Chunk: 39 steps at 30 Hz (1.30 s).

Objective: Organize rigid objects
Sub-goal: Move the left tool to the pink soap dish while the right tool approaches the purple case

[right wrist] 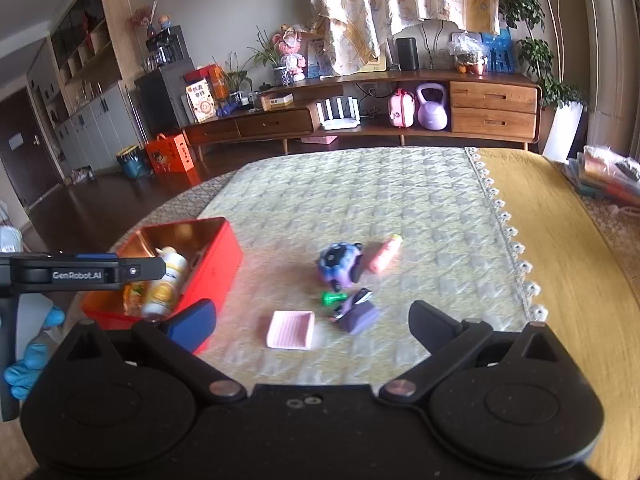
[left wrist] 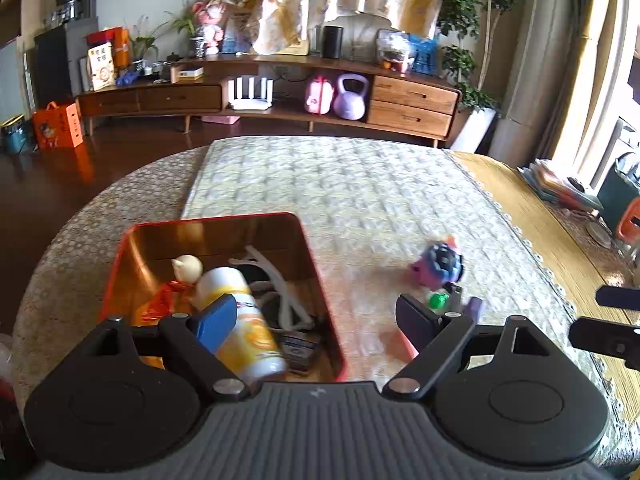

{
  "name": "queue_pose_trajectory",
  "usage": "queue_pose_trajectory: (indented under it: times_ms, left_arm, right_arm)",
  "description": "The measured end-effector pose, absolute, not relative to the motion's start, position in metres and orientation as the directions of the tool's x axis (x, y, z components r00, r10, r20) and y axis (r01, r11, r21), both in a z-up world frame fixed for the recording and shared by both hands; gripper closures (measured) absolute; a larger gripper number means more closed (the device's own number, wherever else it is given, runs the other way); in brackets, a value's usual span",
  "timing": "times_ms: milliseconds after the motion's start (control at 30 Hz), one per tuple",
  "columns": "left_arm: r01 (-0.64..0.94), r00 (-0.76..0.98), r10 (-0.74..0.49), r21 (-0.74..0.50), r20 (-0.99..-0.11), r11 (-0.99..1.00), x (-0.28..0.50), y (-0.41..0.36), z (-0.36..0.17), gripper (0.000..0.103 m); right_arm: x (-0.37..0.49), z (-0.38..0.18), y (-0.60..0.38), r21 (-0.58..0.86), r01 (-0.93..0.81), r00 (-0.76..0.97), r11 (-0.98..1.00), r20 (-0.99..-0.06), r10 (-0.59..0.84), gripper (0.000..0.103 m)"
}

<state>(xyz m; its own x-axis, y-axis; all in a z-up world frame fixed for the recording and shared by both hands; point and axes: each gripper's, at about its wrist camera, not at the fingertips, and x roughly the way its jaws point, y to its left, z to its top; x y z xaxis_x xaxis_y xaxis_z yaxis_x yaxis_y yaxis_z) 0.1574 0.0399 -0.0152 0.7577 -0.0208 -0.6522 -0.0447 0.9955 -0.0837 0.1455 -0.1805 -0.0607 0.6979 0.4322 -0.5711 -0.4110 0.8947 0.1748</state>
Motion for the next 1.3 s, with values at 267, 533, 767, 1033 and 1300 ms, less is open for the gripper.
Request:
queue_pose_trajectory:
  times_ms: [267,533,767,1033,1300]
  left_arm:
    - [0.000,0.735,-0.061,-0.089,-0.675,0.996,0.162,-0.005,-0.033,0.016]
    - [0.006,0.715,-0.068,-0.091,-0.696,0.996,0.173,-0.042,-0.052,0.016]
    - [0.001,0.691,-0.045,-0.061,-0.721,0.998,0.182,-0.063,-0.073,0.016]
    - [-0.039,0.661,-0.029,-0.073,-0.750,0.997,0.198,-0.072,-0.091,0.016]
    - [-0.092,0.631,-0.007,-0.084,-0.775,0.992,0.214,-0.066,-0.106,0.020]
  right_arm:
    - [0.155,-0.084,-0.197,0.112,-0.459,0.661,0.881,-0.620,0.424,0.000]
    - [0.155,-0.102,-0.195,-0.012,-0.560,0.643,0.829,-0.637,0.425,0.002]
    - [0.162,-0.117,-0.200,-0.022,-0.610,0.617,0.792,-0.641,0.457,0.005]
    - [0.178,-0.132,-0.204,-0.001,-0.632,0.592,0.775,-0.645,0.483,0.011]
    - [0.197,-0.143,-0.193,-0.020,-0.667,0.573,0.745,-0.652,0.496,0.022]
